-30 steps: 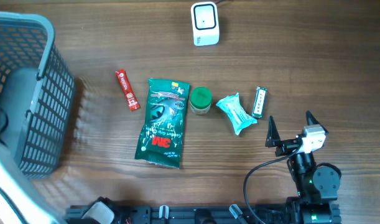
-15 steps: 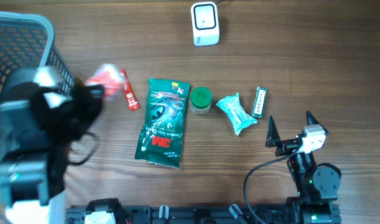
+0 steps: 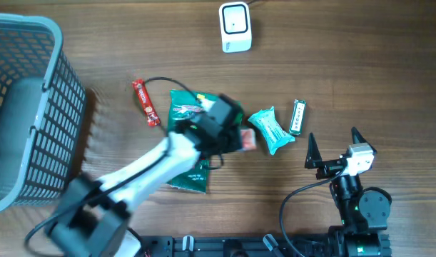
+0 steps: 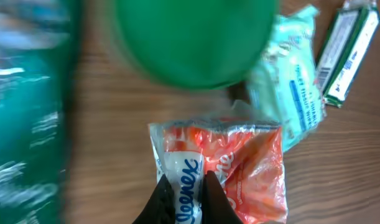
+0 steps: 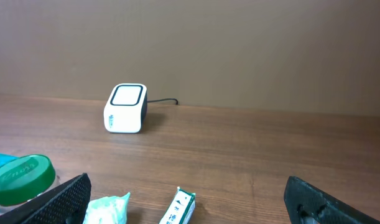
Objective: Scan the item barcode
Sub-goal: 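Carry the Kleenex pack and drop it below the tissue pack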
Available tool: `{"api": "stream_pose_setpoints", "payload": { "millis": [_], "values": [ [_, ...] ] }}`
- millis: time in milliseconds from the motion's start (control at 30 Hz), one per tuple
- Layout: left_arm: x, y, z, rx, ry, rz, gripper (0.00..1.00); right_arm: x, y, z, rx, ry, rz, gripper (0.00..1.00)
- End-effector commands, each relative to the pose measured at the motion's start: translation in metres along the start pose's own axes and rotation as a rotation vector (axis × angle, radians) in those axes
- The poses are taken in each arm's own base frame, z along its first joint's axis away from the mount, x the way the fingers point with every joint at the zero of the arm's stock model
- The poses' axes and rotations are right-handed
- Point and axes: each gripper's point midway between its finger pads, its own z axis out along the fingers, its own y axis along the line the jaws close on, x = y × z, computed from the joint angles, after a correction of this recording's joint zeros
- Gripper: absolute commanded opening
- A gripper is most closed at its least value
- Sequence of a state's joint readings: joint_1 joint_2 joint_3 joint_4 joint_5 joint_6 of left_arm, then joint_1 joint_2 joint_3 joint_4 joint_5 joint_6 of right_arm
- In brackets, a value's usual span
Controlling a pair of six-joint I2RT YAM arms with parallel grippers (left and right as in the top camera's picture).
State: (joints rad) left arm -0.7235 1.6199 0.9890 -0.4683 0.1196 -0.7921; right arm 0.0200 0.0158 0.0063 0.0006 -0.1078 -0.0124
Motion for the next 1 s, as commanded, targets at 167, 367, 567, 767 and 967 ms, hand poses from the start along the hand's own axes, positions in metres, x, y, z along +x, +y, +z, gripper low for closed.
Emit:
{"api": "stream_pose_setpoints", "payload": {
  "millis": [167, 367, 567, 767, 967],
  "values": [
    [0.001, -0.017, 0.014, -0.026, -0.106, 0.041, 0.64, -0.002, -0.002, 0.0, 0.009, -0.009, 0.012, 1.0],
    [-0.107, -0.014, -0.119, -0.076, -0.581, 0.132, 1.0, -0.002, -0.002, 0.0, 0.009, -0.009, 0.012, 1.0],
    [-0.19, 0.006, -0.358, -0.173, -1.325, 0.054, 1.0, -0.002, -0.002, 0.0, 0.01, -0.009, 0.012, 1.0],
    [-0.179, 0.063, -0.497, -0.557, -1.688, 0.018, 1.0, -0.002, -0.002, 0.0, 0.01, -0.009, 0.012, 1.0],
    [-0.163, 0.09, -0.527, -0.739, -1.7, -0.007, 1.0, -0.002, -0.002, 0.0, 0.01, -0.009, 0.012, 1.0]
  ]
}}
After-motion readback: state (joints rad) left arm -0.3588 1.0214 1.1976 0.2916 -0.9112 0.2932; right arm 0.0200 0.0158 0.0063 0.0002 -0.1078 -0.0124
